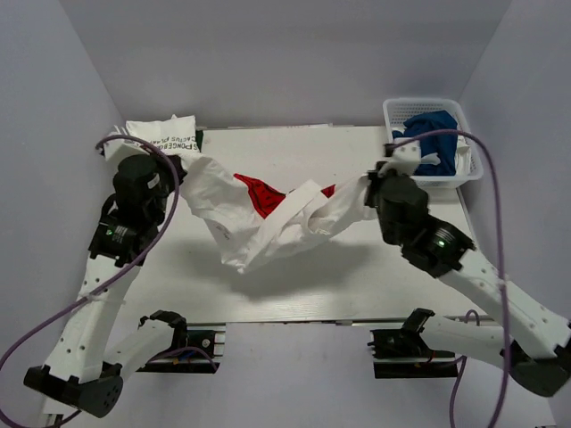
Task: Fold and stack the t-shirts
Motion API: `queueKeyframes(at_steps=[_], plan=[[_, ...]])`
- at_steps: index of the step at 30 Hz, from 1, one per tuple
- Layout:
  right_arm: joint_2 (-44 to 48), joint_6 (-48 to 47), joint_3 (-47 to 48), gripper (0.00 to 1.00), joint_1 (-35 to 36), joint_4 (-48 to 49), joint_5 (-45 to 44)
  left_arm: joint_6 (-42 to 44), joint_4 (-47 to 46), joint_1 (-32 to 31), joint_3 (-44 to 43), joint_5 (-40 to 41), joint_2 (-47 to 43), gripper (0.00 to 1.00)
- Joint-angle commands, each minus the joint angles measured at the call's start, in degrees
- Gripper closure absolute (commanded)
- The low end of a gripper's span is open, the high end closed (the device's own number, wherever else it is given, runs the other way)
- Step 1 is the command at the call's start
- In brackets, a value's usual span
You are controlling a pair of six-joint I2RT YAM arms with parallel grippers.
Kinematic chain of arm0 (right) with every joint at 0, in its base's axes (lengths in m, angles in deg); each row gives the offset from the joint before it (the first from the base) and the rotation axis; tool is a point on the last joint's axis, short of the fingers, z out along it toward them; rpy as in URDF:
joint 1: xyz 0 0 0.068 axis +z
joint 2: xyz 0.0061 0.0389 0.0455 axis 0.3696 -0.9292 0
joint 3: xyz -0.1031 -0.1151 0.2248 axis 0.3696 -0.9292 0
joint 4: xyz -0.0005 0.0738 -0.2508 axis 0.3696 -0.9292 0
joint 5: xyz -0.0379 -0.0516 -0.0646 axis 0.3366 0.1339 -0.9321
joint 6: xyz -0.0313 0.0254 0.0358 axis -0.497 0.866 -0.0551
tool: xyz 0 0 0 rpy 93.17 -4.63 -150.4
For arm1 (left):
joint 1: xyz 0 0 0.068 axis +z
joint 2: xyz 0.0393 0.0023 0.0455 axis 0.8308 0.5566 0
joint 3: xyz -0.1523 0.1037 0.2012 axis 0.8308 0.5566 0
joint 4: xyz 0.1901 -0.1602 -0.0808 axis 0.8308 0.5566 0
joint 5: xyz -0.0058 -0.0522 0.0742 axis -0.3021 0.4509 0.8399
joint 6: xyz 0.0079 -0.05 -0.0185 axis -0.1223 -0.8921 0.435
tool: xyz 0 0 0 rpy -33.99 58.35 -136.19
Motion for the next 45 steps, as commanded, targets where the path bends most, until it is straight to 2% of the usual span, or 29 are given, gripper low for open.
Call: queueKeyframes(at_steps=[1,5,9,14,18,21,24,26,32,37,41,45], plan=[[8.31,-4.85,2.63,1.0,-0.37,5.21,-11.73,-0.76,7.37,-0.08,-9.91,8.0,-1.35,1.0],[17.55,-9.58,5.62,1.0,-0.45,7.68,-8.35,1.34,12.56,-0.08,-18.55,12.39,-3.37,1.0],[22.66,-10.13,6.85,1.0,-0.28,6.72,-7.54,1.96,13.27,-0.08,-19.71,14.86,-6.27,1.0],[22.23,-9.78,5.72,1.0,-0.1,4.09,-8.14,2.05,14.67,-0.61,-19.71,16.88,-6.46,1.0],[19.25,-9.25,2.56,1.0,-0.19,4.52,-15.69,0.82,16.94,-0.61,-18.57,19.51,-1.47,1.0],[19.15,-9.6,2.2,1.0,-0.36,5.75,-18.07,-0.68,19.76,-0.09,-21.2,22.07,1.01,1.0],[21.17,-12.04,2.28,1.0,-0.28,8.64,-16.25,0.46,17.68,-0.08,-21.91,22.07,-0.21,1.0],[21.96,-12.85,3.51,1.0,-0.28,7.96,-12.66,0.47,17.14,-0.08,-21.91,21.37,-2.04,1.0],[23.55,-12.15,7.29,1.0,-0.19,2.68,-9.22,0.99,19.15,-0.61,-23.83,18.99,-6.36,1.0],[26.01,-11.01,8.35,1.0,-0.28,0.04,-4.46,1.61,18.37,-0.61,-25.16,12.85,-8.91,1.0],[25.49,-12.06,6.86,1.0,-0.1,2.68,-6.55,2.49,16.7,-0.09,-24.63,7.23,-7.87,1.0],[19.35,-13.55,4.05,1.0,-0.19,7.32,-10.87,1.87,16.7,-0.08,-19.9,7.22,-3.38,1.0]])
